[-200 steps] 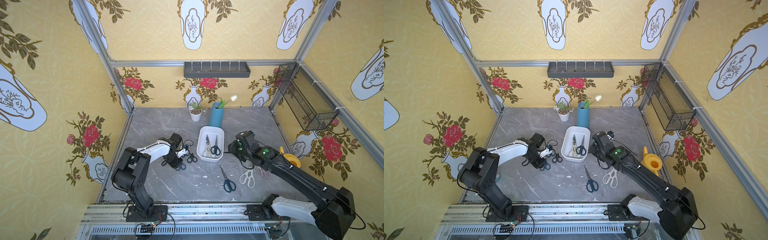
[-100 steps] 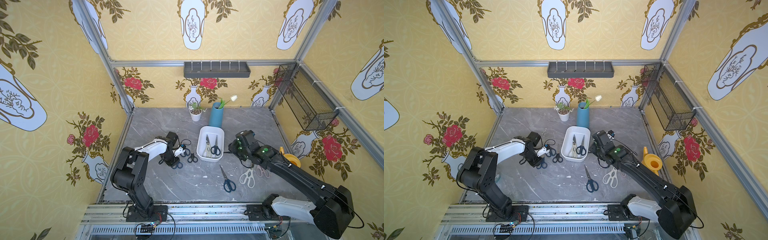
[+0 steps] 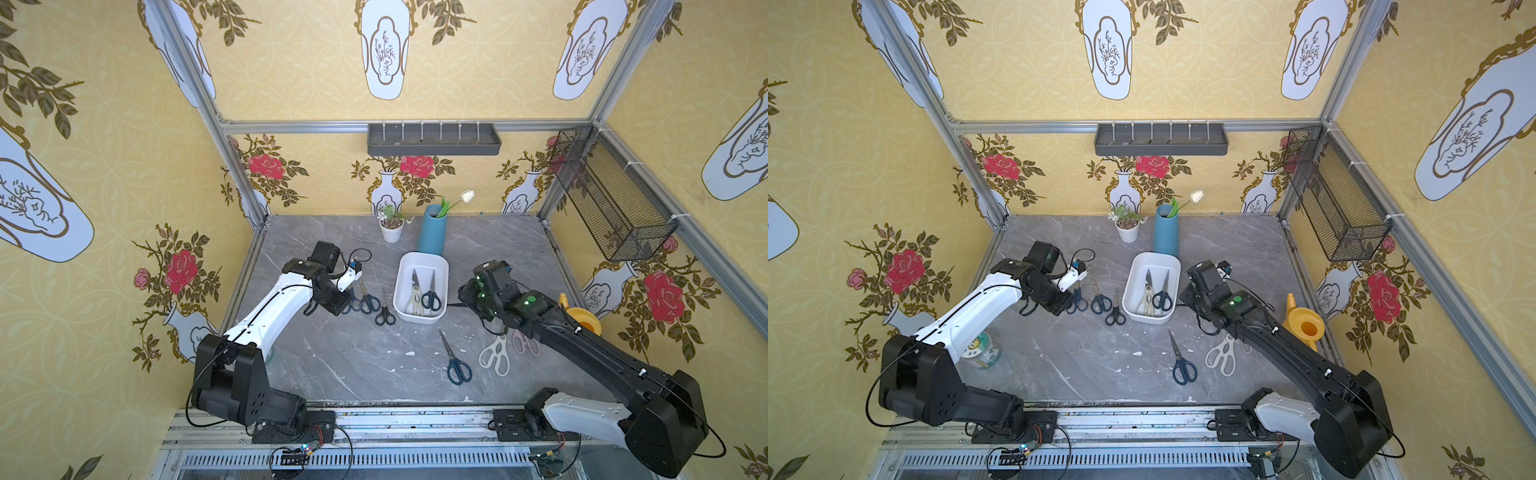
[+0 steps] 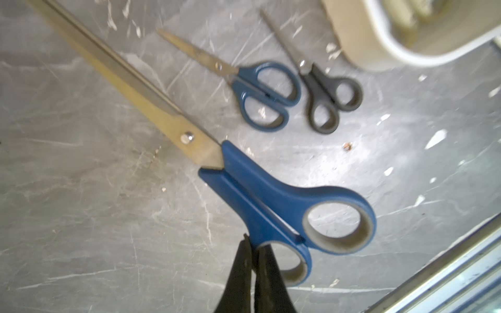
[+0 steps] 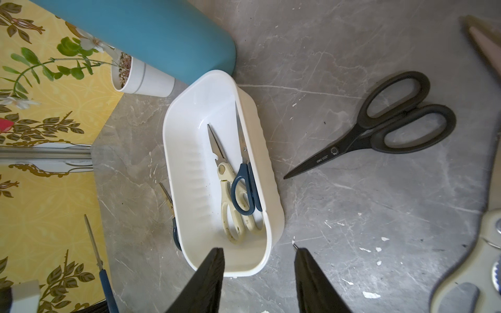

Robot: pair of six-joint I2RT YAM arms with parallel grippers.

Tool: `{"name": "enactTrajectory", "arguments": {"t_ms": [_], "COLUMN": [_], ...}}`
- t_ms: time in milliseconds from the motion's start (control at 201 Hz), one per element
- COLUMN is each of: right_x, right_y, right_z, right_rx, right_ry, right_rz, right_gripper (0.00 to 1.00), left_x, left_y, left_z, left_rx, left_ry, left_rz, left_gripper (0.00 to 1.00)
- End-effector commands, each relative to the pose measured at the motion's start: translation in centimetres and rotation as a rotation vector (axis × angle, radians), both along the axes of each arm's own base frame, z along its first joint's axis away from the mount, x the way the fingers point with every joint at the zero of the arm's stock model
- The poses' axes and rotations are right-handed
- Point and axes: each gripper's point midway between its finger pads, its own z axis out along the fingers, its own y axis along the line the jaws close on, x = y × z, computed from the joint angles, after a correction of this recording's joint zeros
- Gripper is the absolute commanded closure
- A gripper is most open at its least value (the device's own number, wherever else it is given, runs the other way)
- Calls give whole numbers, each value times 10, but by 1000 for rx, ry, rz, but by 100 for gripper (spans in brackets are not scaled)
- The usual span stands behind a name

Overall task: Put the scissors into the storage box
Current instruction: Pick up the scissors from the center of the board, then place the scissors in the storage box.

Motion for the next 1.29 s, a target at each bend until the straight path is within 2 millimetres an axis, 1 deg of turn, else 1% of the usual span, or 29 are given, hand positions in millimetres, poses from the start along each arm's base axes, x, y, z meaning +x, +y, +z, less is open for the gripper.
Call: {"name": "enactTrajectory", "arguments": {"t_ms": [0,5,25,75,164,239,299,443,533,632,797,886,936,986,1036,1080,1135,1180,1225,1290], "right_x": [3,3,4,4,3,0,-2,-5,-9,-16,-28,-31,-33,-34,-34,-34,-34,-33,-32,-30], "right_y": [4,4,4,1,-6,-14,-18,-23,-23,-28,-33,-34,-34,-34,-33,-32,-31,-31,-30,-30], "right_z": [5,5,7,10,19,23,27,38,42,40,31,27,23,20,18,16,16,16,15,14], "right_rx": [29,30,34,37,43,54,63,84,98,77,70,90,100,103,103,97,91,86,79,64], "right_ry": [-8,-8,-9,-10,-22,-22,-29,-52,-57,-20,18,17,19,25,32,38,41,39,40,40], "right_rz": [18,19,19,15,7,-7,-16,-37,-29,-30,-31,-45,-47,-47,-42,-37,-31,-27,-22,-11], "right_gripper": [52,52,52,52,51,51,51,50,50,50,50,50,49,49,49,49,49,49,48,48], "left_x": [-4,-3,-6,-3,2,13,26,55,62,61,43,37,37,39,43,46,48,49,46,39], "left_y": [-38,-39,-54,-76,-113,-137,-149,-164,-172,-179,-187,-188,-189,-188,-190,-191,-193,-193,-193,-188], "left_z": [12,13,15,18,15,8,-1,-35,-52,-64,-80,-90,-96,-99,-96,-89,-73,-54,-34,-5], "left_rx": [-71,-72,-74,-82,-82,-68,-55,3,18,20,45,60,70,82,82,80,62,40,7,-42], "left_ry": [33,30,22,7,-3,-23,-31,2,45,78,117,137,143,144,135,120,94,65,49,20], "left_rz": [-49,-50,-95,-146,-235,-292,-306,-293,-285,-284,-323,-334,-335,-329,-327,-319,-309,-294,-285,-256], "left_gripper": [100,100,100,100,100,100,100,100,100,100,99,97,95,89,81,67,50,35,32,31]}}
